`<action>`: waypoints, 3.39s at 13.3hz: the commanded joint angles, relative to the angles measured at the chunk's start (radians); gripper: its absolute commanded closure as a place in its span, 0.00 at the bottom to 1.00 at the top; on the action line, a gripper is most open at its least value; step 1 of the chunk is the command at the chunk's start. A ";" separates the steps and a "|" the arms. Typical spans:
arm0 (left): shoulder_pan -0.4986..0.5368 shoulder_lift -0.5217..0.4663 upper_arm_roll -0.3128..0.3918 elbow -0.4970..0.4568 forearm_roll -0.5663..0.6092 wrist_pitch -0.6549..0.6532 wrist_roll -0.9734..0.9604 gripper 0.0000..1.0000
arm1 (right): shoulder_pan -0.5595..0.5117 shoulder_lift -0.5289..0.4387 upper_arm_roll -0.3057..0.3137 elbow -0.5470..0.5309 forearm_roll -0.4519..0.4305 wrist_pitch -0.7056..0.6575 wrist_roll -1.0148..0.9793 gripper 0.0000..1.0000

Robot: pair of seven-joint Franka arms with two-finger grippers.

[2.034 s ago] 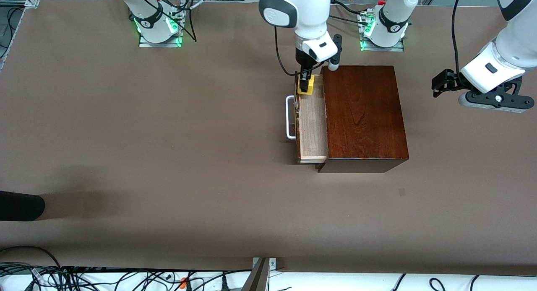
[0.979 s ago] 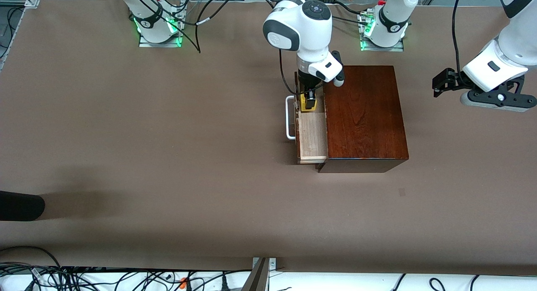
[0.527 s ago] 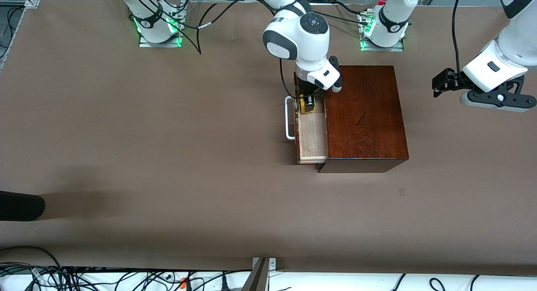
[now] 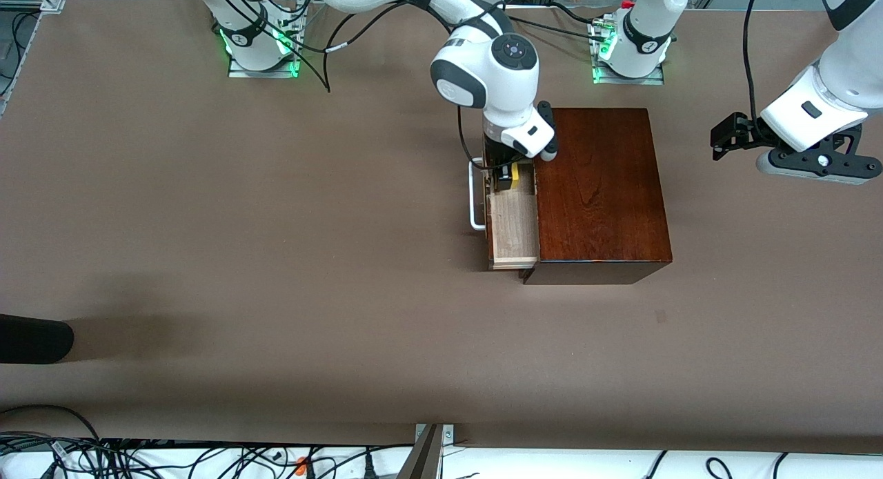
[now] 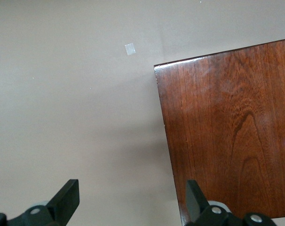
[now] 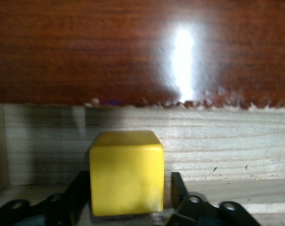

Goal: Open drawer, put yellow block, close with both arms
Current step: 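Lower the cube into the drawer and open the right gripper, then withdraw the right gripper to rest while the left gripper reaches the drawer, then push the drawer front with the left gripper into the box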

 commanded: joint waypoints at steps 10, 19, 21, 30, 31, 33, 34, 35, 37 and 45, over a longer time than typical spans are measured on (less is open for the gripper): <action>0.005 0.006 0.000 0.023 -0.040 -0.019 0.011 0.00 | -0.131 -0.251 -0.003 0.167 0.128 -0.378 -0.022 0.00; -0.067 0.063 -0.017 0.024 -0.138 -0.020 0.022 0.00 | -0.742 -0.392 -0.015 0.162 0.337 -0.524 -0.067 0.00; -0.154 0.141 -0.029 0.067 -0.140 -0.023 0.019 0.00 | -0.764 -0.455 -0.070 0.158 0.337 -0.578 -0.053 0.00; -0.510 0.445 -0.041 0.307 -0.147 0.020 0.156 0.00 | -0.761 -0.921 -0.106 -0.438 0.315 -0.518 0.418 0.00; -0.519 0.463 -0.043 0.308 -0.149 0.038 0.184 0.00 | -0.761 -0.937 -0.106 -0.489 0.285 -0.478 0.441 0.00; -0.544 0.489 -0.045 0.307 -0.157 0.101 0.290 0.00 | -0.761 -0.941 -0.106 -0.541 0.237 -0.423 0.488 0.00; -0.553 0.509 -0.045 0.308 -0.157 0.138 0.354 0.00 | -0.761 -0.934 -0.109 -0.554 0.234 -0.403 0.513 0.00; -0.565 0.531 -0.045 0.308 -0.157 0.173 0.441 0.00 | -0.761 -0.920 -0.130 -0.557 0.234 -0.386 0.527 0.00; -0.567 0.572 -0.061 0.308 -0.157 0.259 0.624 0.00 | -0.759 -0.902 -0.143 -0.543 0.238 -0.395 0.554 0.00; -0.578 0.666 -0.109 0.279 -0.144 0.399 0.844 0.00 | -0.767 -0.874 -0.146 -0.531 0.234 -0.386 0.604 0.00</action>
